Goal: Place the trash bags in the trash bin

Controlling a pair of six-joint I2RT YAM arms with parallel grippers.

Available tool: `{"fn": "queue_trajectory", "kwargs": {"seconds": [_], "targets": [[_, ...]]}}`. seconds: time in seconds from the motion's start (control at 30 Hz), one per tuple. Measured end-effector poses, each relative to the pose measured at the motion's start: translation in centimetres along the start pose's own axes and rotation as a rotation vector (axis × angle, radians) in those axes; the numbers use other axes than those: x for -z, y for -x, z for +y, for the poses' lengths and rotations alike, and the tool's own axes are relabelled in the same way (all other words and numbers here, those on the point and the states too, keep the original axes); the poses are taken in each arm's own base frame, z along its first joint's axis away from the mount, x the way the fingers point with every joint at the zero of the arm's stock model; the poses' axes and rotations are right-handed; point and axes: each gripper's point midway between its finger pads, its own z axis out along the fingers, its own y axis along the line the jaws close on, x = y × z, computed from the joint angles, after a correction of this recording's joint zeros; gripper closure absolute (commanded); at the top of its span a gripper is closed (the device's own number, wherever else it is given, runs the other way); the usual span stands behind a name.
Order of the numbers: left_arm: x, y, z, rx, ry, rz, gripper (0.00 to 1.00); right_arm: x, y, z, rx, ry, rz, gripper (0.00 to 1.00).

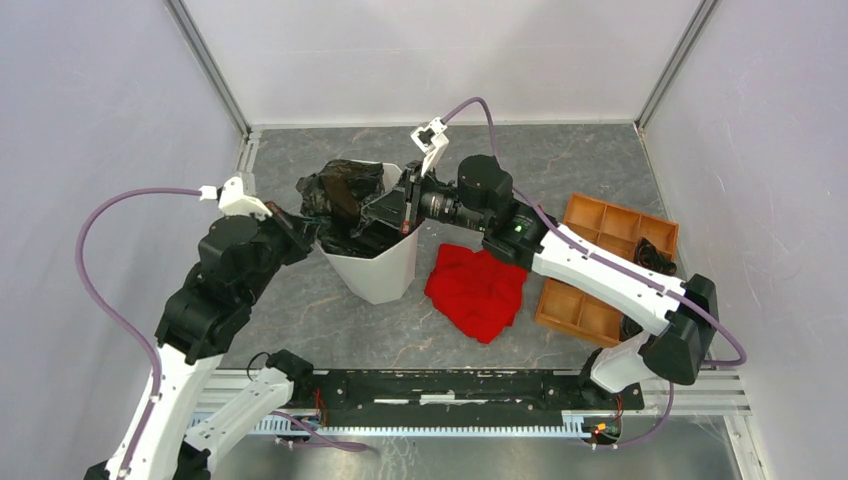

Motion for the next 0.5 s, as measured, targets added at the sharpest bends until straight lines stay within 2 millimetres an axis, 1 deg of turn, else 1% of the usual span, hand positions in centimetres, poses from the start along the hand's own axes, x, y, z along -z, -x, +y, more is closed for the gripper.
{"fn": "queue_trajectory", "kwargs": {"seconds": [0.07,0.13,0.2,0.3,0.37,0.43,0.5], "targets": [[0.4,0.4,0.8,-0.013,0.036,-0.018,0.98,0.4,-0.1,-0.4,0.052,-0.035,0.033,1.00],[1.0,1.0,1.7,-0.019,0.077,-0.048,0.98,1.2,0.1,-0.8,0.094,-0.060,0.056,1.00],[1.7,1.4,2.6,-0.021,0.109,-0.075,0.98,2.7,0.4,-1.3,0.121,-0.081,0.077,1.00],[2.7,1.7,3.8,-0.024,0.146,-0.107,0.98,4.9,1.4,-1.9,0.141,-0.102,0.077,1.00],[3.3,1.6,4.6,-0.026,0.168,-0.122,0.98,6.4,1.9,-2.6,0.147,-0.123,0.078,1.00],[3.6,1.5,5.1,-0.031,0.180,-0.123,0.98,7.7,2.0,-3.6,0.151,-0.147,0.087,1.00],[3.8,1.2,5.6,-0.040,0.199,-0.122,0.98,8.7,1.5,-4.5,0.153,-0.166,0.106,1.00]]}}
